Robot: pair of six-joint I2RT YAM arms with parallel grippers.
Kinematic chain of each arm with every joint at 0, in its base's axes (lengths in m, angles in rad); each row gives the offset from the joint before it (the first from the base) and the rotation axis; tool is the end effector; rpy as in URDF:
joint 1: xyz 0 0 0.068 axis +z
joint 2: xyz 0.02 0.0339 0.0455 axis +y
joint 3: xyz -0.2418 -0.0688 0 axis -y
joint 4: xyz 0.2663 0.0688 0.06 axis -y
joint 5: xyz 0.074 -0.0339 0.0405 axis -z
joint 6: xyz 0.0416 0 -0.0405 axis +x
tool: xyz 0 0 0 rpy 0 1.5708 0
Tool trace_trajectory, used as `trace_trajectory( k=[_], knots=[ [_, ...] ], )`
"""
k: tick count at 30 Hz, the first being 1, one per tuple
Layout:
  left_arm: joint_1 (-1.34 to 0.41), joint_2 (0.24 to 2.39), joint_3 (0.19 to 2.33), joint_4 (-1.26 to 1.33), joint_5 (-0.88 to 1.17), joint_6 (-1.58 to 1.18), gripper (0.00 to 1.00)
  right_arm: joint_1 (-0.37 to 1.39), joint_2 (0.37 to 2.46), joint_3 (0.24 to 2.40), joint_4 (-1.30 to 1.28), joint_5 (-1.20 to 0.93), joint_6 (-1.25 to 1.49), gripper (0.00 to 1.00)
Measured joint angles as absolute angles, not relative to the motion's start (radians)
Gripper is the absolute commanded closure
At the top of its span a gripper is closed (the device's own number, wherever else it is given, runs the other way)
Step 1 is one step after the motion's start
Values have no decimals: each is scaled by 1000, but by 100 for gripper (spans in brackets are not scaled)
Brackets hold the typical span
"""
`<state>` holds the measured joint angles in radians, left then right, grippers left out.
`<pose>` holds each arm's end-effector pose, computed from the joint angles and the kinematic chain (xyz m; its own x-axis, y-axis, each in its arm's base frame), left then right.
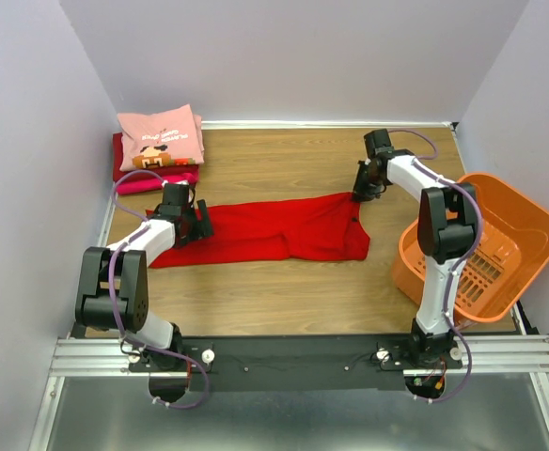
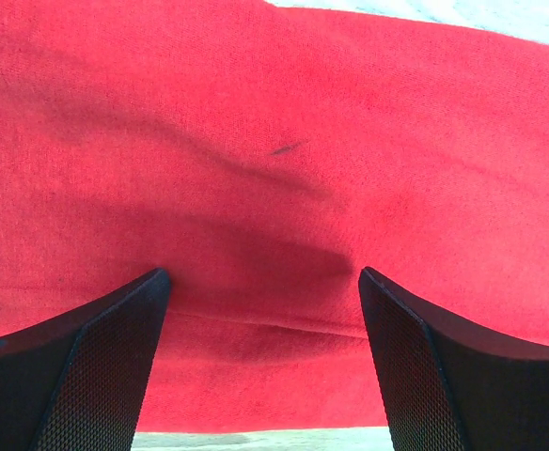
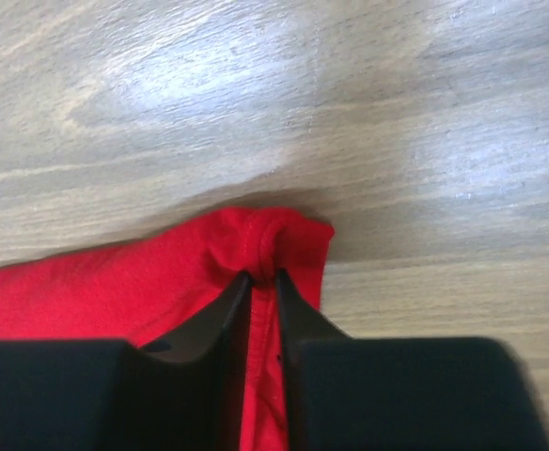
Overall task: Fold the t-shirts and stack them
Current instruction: Fold the tshirt
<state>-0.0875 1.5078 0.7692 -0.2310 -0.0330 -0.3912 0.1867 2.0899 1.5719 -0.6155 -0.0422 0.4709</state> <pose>0.3064 -0.0255 0.1246 -0.7857 -0.3136 -0.5333 -0.2497 0.9494 -0.1905 0.4418 0.0852 0.1390 -0.8854 0.2941 -0.3601 0.2229 0.9482 0.2262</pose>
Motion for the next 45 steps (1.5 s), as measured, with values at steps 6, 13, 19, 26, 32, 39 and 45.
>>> trace_trajectory(
  k=[6,13,19,26,32,39,45],
  knots=[
    [-88,1512,768,-221,-33,-390,11,174,2123,1588,-604,-54,476,96],
    [-88,1518,768,-207,-33,-390,11,152,2136,1623,-601,-70,495,99],
    [-88,1522,771,-202,-34,-391,11,115,2144,1668,-602,-102,521,99],
    [-92,1528,773,-191,-35,-393,11,93,2199,1742,-603,-147,537,100],
    [-93,1536,778,-184,-35,-395,11,71,2261,1819,-607,-200,554,100],
    [-97,1543,785,-181,-35,-394,11,58,2291,1866,-608,-234,573,99],
    [-101,1548,790,-182,-34,-392,11,57,2291,1879,-608,-249,577,64]
  ],
)
